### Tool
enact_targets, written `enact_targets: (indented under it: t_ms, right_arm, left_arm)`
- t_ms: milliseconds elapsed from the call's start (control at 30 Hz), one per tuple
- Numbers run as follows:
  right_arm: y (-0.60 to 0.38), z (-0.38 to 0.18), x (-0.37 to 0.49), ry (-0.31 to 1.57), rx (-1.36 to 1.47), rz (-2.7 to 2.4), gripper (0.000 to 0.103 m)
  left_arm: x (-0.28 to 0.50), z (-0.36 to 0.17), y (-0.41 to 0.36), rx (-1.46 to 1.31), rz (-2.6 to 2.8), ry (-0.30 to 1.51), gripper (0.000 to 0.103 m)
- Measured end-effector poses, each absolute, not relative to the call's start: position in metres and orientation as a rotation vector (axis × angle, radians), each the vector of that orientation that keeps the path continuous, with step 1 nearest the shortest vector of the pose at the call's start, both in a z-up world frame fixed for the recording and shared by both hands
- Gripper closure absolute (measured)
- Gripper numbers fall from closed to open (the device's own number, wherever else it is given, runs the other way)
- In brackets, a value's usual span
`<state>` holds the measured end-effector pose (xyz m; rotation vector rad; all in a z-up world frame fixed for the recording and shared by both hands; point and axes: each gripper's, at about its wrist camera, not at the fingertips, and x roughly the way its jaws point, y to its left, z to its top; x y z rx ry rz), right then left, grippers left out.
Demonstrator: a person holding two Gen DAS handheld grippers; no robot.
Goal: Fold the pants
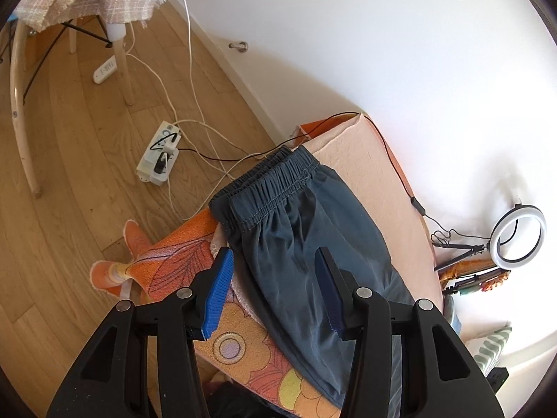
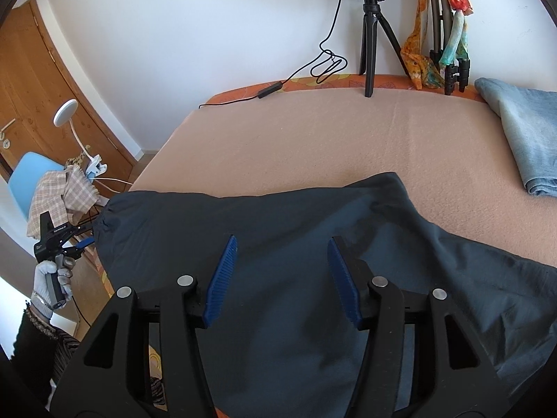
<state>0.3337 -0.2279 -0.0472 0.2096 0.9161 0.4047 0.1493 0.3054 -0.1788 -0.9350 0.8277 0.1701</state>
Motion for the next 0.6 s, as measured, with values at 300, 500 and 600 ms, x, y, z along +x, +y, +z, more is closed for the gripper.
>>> enact_targets:
  t_ms: [300,500,600]
  right_arm:
    - [-0.219,-0.065,0.336,0.957,0.209,0.392,0.046]
    - [-0.219,-0.067,0.34,0.963,0.22,0.388,0.046]
    - [-0.216,-0.068,0.34,0.967,0.221,0.393,0.046]
  left_arm:
    - [0.153,-0.189,0.303,-0.963,0.133,0.831,0.056]
    - [0.161,-0.193,0.299,-0.957,0.126,0.838,0.056]
    - [0.165,-0.194,0.299,-0.954,0.142,0.814,0.056]
